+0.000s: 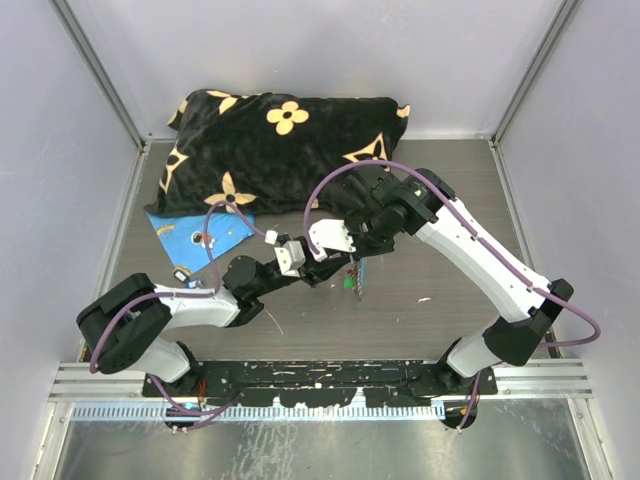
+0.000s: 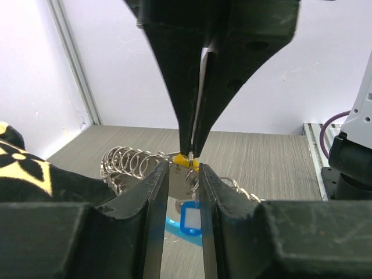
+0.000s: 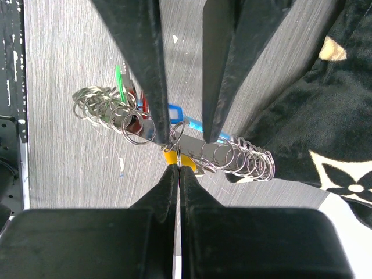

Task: Remove the keys from the keyring
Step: Remove the key from the keyring.

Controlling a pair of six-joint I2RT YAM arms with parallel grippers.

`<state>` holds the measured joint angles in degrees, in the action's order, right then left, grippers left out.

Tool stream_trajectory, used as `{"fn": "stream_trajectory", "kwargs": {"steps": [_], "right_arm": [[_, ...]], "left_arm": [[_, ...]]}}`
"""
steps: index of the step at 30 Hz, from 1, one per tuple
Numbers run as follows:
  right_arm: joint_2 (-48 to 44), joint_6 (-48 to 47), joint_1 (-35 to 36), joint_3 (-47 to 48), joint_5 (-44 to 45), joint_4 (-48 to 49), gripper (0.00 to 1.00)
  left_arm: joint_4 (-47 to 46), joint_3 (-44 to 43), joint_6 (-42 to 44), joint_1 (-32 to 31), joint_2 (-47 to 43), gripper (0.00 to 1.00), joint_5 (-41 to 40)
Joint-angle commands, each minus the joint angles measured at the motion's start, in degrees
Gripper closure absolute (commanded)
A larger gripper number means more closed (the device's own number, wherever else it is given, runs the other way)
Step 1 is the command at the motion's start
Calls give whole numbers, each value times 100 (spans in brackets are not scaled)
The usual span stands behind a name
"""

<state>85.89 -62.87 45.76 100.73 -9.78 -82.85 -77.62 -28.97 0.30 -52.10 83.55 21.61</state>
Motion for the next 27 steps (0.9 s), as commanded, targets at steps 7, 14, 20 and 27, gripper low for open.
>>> {"fn": "stream_trajectory", "kwargs": {"steps": [7, 14, 20, 27], "right_arm": [[-375, -71, -97, 151, -227, 114, 99], [-397, -74, -108, 144, -297, 130, 99], [-421, -85, -105, 134, -343, 120, 99], [-416, -94, -120, 123, -360, 151, 99]], "left_arm": [[-429, -118, -593, 323, -447, 71, 219], [-429, -258, -652, 324, -188, 75, 325], [-429, -391, -720, 327, 30, 77, 385], [-429, -443, -1009, 321, 75, 73, 623]]}}
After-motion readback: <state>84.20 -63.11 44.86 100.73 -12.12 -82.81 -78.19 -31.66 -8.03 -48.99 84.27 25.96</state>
